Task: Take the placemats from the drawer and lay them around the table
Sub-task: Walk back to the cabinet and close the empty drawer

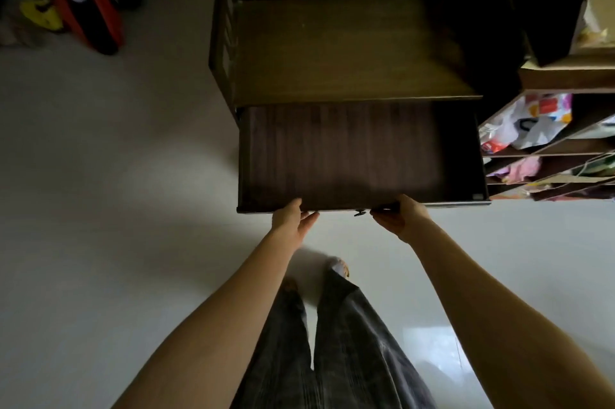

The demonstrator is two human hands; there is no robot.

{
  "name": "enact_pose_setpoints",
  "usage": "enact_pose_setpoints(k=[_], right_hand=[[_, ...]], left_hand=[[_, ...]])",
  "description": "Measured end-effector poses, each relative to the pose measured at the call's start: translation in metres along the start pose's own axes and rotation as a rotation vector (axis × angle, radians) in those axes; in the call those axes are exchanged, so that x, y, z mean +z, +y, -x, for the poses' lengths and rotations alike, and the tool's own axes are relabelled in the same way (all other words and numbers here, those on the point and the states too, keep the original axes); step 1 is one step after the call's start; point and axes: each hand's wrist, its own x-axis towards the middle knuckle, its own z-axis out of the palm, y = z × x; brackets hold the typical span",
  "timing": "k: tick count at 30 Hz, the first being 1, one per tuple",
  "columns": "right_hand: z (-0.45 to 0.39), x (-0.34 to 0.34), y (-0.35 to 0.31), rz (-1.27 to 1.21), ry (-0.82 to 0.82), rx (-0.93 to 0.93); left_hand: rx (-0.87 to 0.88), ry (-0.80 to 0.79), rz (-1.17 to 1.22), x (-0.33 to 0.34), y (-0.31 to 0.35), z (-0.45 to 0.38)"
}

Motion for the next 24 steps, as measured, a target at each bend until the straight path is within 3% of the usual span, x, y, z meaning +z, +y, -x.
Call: enact_pose_setpoints(k=[11, 24], right_hand=[[-0.006, 0.013, -0.040, 0.033, 0.081, -0.055], [-0.014, 0.047, -0.098, 0.077, -0.029, -0.021]], left_hand=[[0.093, 0.160, -0.087, 0.045, 0.016, 0.002], [0.127, 0.111, -0.271, 0.080, 0.080, -0.016]])
